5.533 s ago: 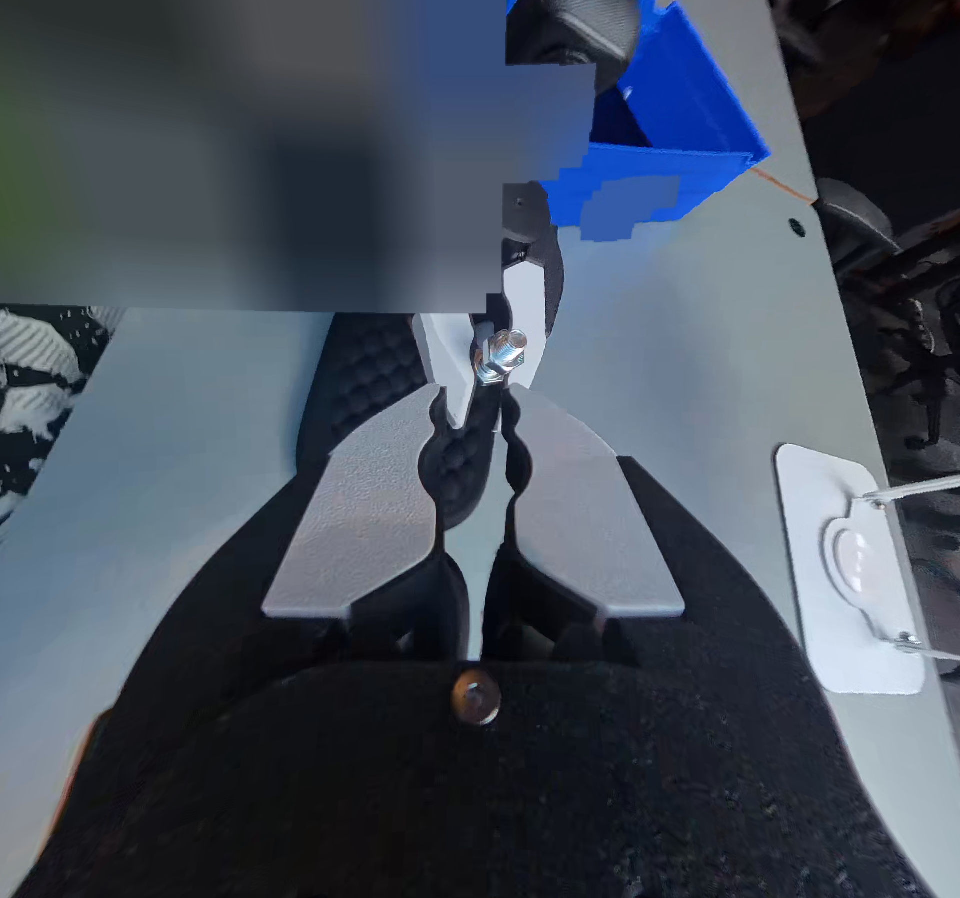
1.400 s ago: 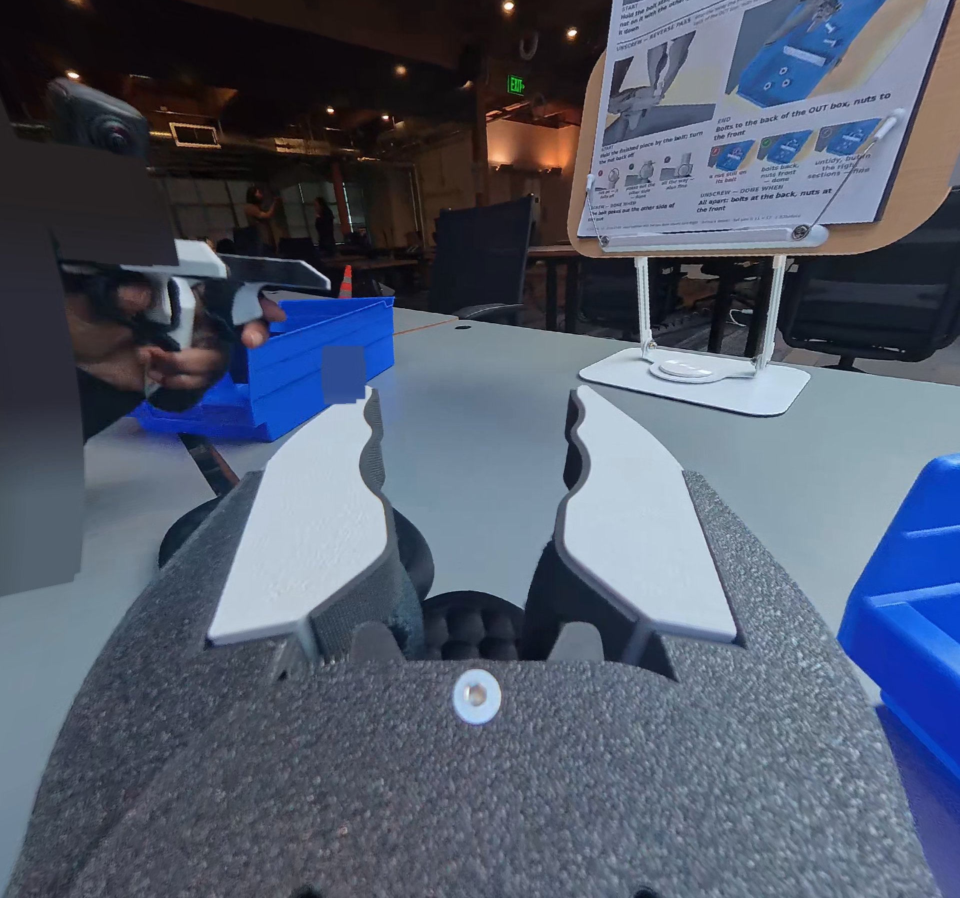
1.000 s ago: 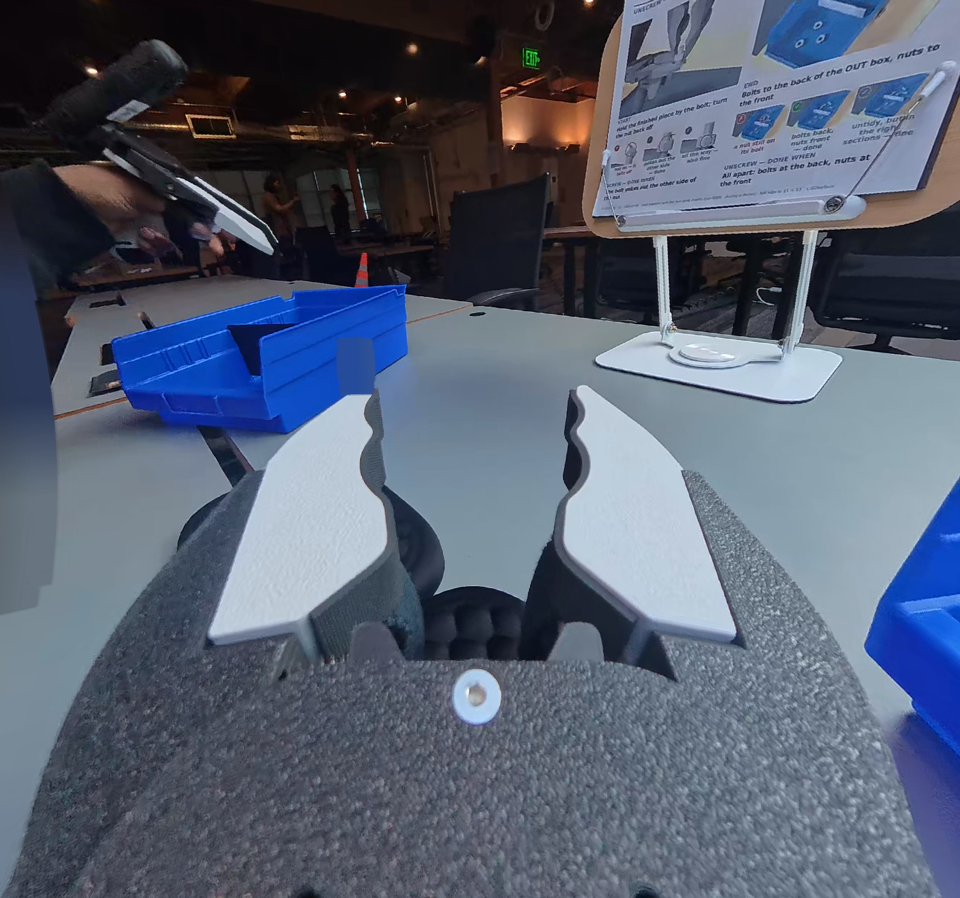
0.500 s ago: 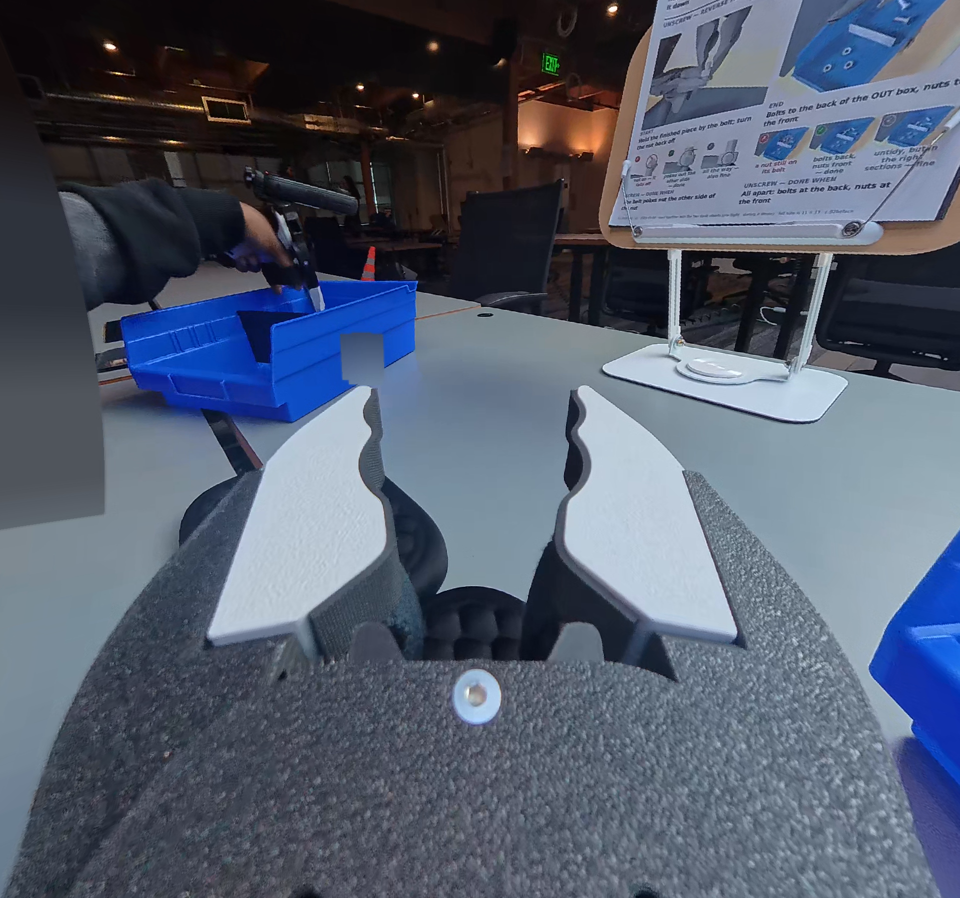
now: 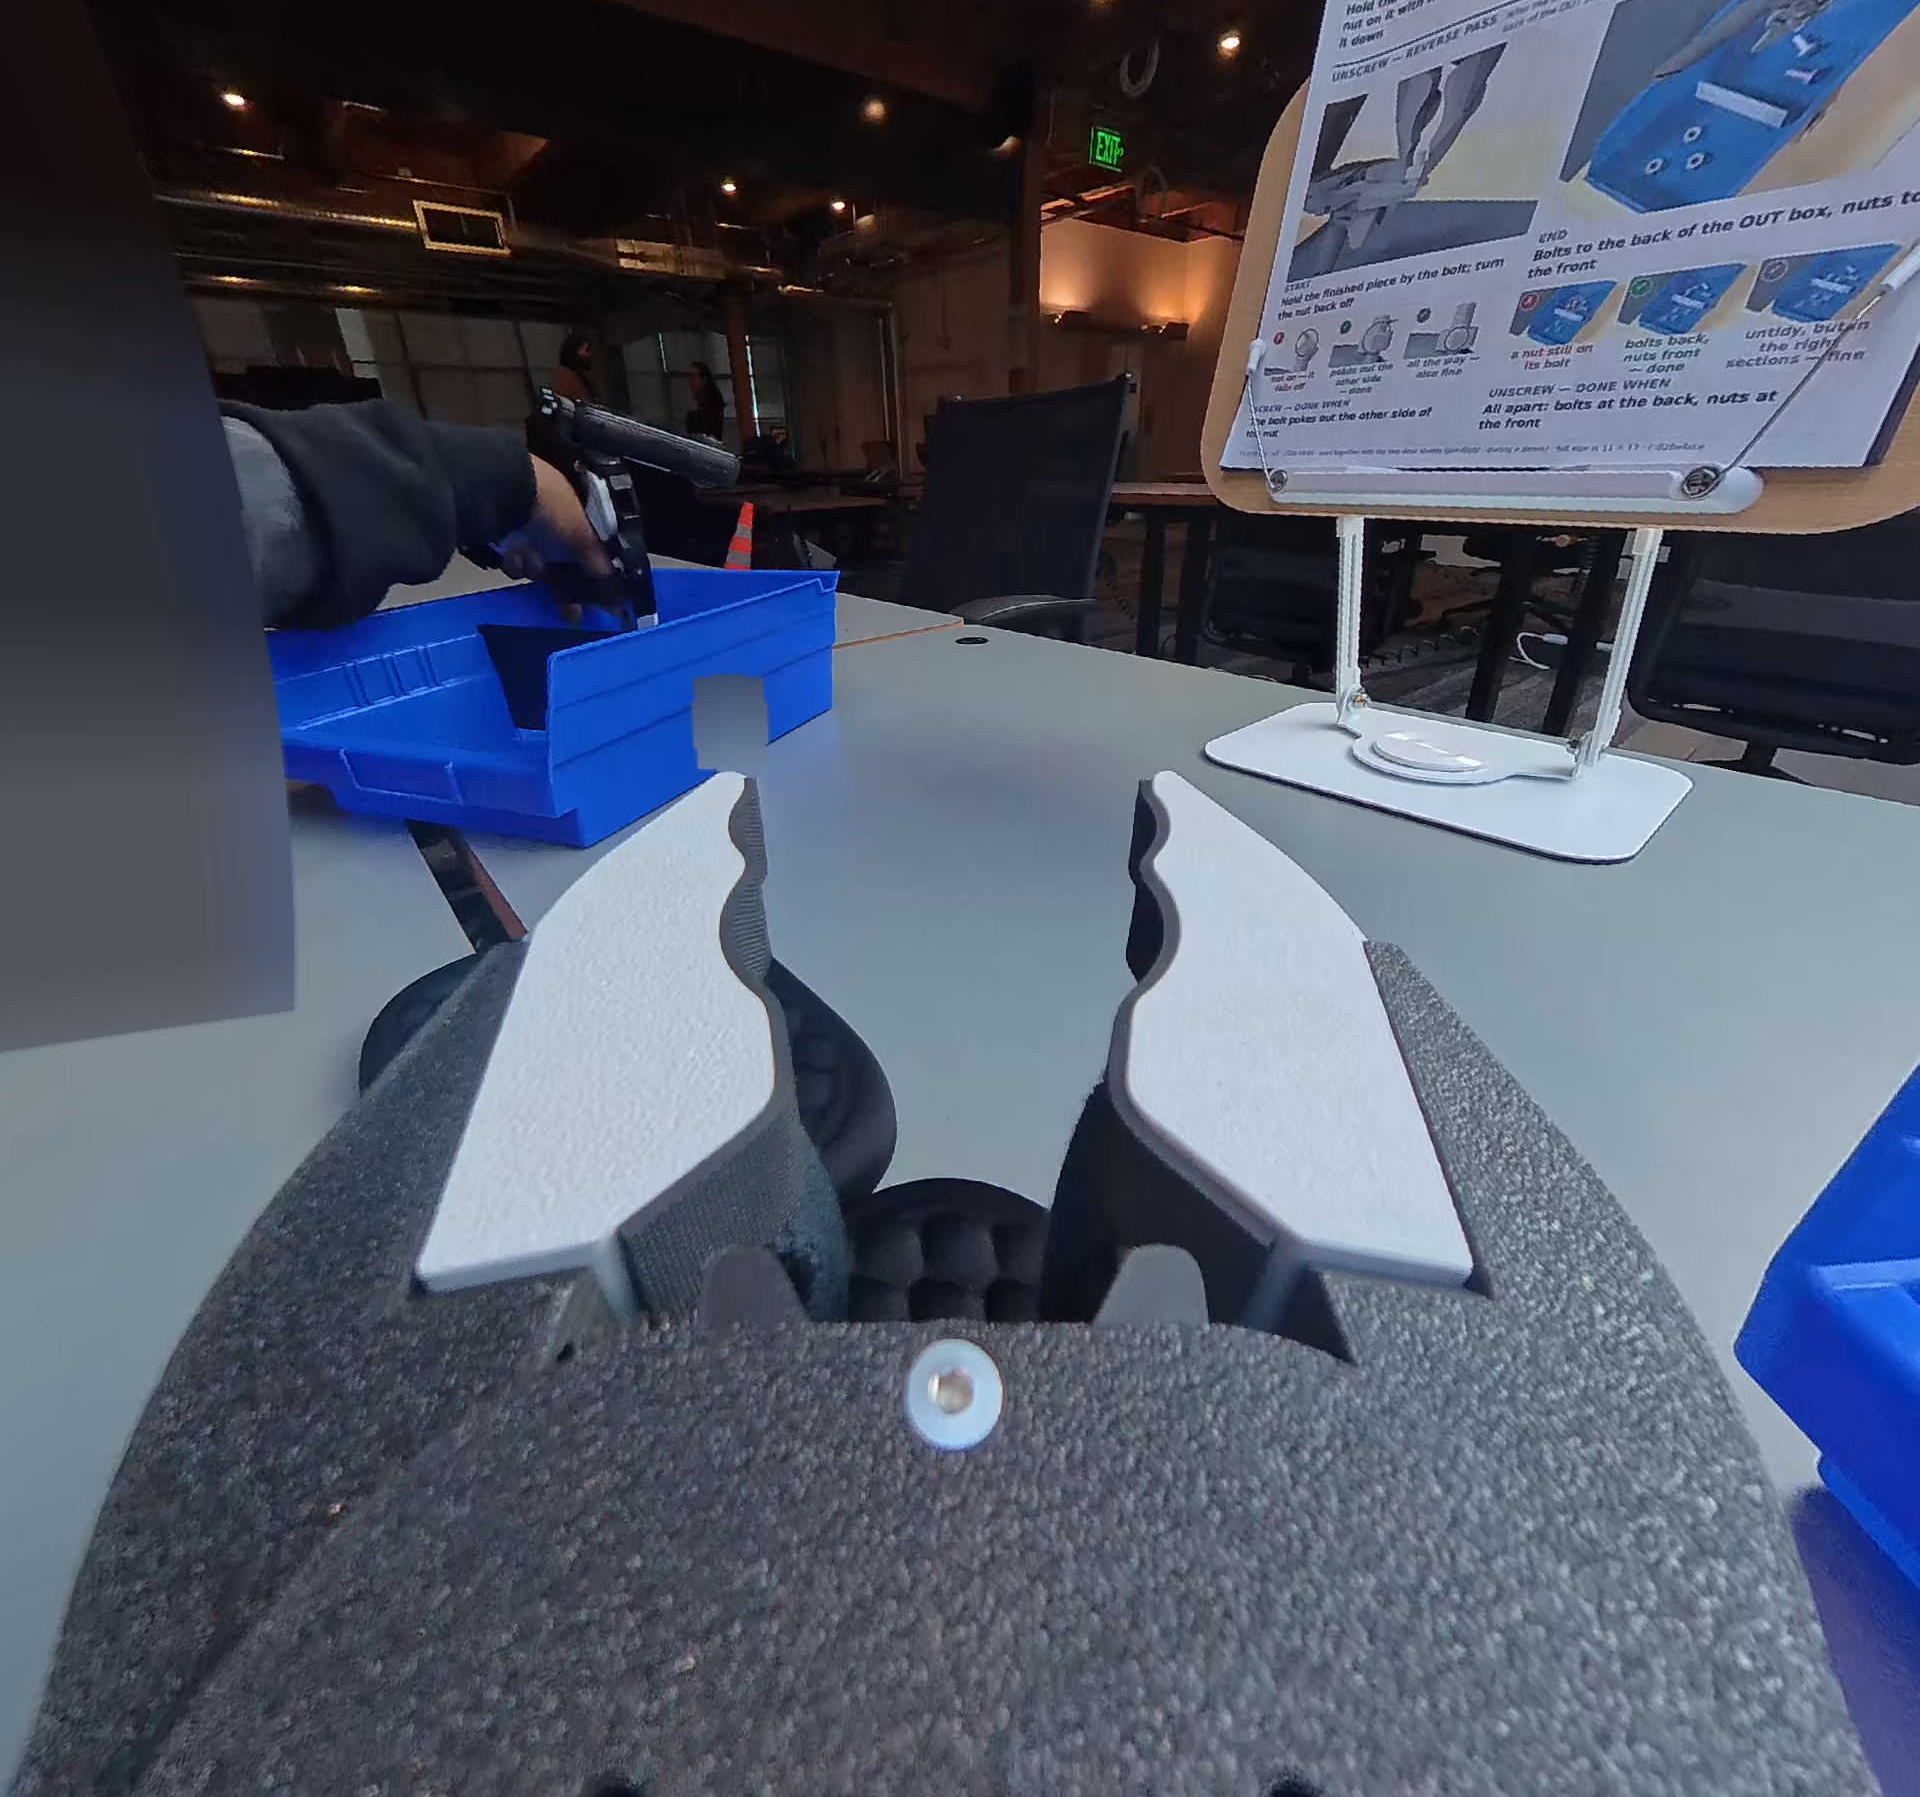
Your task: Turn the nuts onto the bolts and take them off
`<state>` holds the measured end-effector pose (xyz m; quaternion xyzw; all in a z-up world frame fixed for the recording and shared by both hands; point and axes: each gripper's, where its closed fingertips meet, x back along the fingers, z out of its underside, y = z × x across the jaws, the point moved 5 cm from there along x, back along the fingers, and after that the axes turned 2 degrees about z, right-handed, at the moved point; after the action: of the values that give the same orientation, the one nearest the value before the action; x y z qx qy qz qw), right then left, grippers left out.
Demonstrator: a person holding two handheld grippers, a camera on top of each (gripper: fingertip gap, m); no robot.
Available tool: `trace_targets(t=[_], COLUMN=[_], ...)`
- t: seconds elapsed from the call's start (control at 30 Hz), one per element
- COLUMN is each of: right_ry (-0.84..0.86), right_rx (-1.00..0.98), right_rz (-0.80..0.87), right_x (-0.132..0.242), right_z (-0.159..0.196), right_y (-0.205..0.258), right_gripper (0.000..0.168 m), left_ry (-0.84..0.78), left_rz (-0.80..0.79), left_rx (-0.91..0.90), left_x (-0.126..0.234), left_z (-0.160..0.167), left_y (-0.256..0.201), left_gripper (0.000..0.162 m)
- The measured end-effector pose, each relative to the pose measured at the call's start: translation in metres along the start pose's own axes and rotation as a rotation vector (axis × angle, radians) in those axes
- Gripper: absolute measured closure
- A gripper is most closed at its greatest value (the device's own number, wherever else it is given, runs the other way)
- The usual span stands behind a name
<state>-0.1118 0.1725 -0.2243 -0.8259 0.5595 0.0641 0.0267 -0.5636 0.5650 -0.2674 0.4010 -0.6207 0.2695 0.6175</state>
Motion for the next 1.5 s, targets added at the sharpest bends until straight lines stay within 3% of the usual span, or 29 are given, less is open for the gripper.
trace_targets(t=[0.17, 0.37, 0.6, 0.73, 0.93, 1.07, 1.23, 1.5], right_ry=[-0.001, -0.001, 0.015, 0.017, 0.025, 0.024, 0.024, 0.033], right_rx=[-0.004, -0.008, 0.003, 0.016, 0.032, 0.038, 0.040, 0.055], right_rz=[0.004, 0.009, 0.010, 0.007, 0.007, 0.008, 0.010, 0.007], right_x=[0.000, 0.000, -0.001, -0.002, -0.002, -0.002, -0.002, -0.003], right_z=[0.000, 0.000, 0.001, 0.002, 0.003, 0.003, 0.003, 0.004], right_y=[-0.001, -0.002, -0.001, 0.001, 0.002, 0.003, 0.003, 0.004], right_gripper=[0.101, 0.101, 0.102, 0.102, 0.103, 0.103, 0.103, 0.104], left_ry=[0.012, -0.006, -0.132, -0.261, -0.384, -0.388, -0.325, -0.190], left_rz=[-0.010, 0.054, -0.002, -0.036, 0.066, 0.076, 0.044, 0.004], left_rx=[-0.002, -0.041, -0.208, -0.380, -0.750, -0.970, -1.184, -1.308], left_x=[-0.003, 0.006, 0.075, 0.131, 0.179, 0.175, 0.142, 0.088], left_z=[-0.002, 0.000, -0.007, -0.019, -0.020, -0.010, 0.008, 0.018], left_y=[0.002, -0.005, -0.030, -0.076, -0.202, -0.282, -0.358, -0.404], left_gripper=[0.151, 0.153, 0.152, 0.152, 0.152, 0.153, 0.153, 0.152])
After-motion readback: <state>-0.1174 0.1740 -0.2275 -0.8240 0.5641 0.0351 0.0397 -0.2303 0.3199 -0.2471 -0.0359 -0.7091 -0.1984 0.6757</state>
